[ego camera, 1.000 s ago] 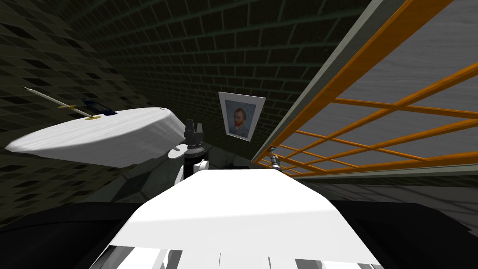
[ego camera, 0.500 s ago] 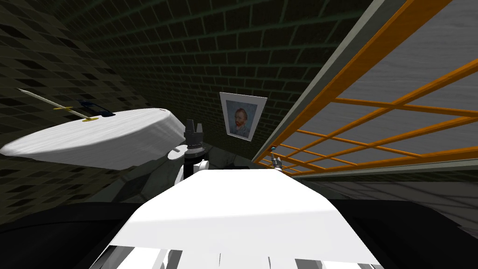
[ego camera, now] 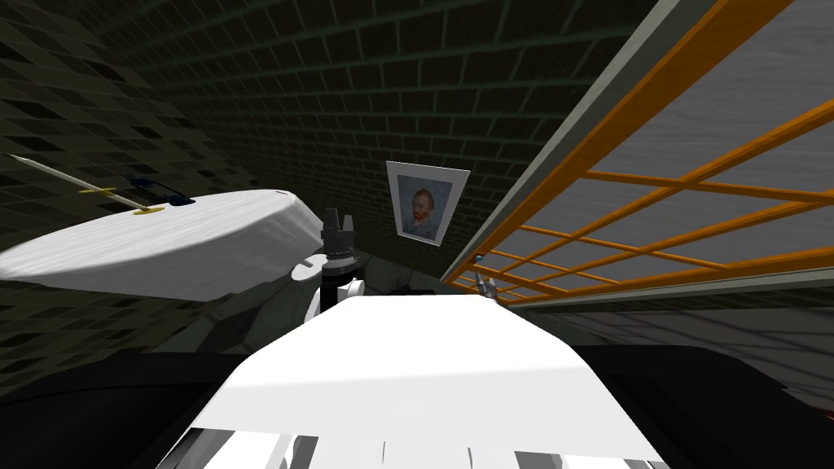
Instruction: Pull the door open
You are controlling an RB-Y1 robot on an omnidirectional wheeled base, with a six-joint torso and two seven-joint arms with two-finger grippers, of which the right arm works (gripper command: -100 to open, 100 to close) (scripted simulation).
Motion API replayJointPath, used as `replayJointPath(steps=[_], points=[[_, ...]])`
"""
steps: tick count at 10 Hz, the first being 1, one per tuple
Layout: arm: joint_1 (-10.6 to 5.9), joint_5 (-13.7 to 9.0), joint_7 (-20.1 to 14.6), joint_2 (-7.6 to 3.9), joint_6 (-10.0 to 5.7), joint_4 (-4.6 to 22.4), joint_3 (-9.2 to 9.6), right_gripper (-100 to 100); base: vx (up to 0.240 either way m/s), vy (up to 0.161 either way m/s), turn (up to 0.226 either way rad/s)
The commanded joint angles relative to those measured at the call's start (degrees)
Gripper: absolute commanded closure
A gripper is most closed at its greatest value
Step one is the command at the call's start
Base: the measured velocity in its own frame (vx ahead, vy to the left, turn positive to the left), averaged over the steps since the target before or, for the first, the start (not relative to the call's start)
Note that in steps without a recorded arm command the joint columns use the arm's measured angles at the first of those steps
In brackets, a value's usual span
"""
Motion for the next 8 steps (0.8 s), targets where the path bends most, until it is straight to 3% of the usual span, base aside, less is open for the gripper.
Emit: replayJointPath(steps=[1, 4, 8], points=[[1.03, 0.7, 1.9, 0.0, -0.36, -0.6, -0.33, -100, 0.003, 0.044, -0.031], [0.86, 0.7, 2.6, 0.12, -0.08, -0.7, -0.54, -100, 0.032, 0.017, -0.003], [-0.26, 0.5, 3.1, 0.13, 0.81, -0.3, -0.88, -100, 0.181, -0.076, 0.028]])
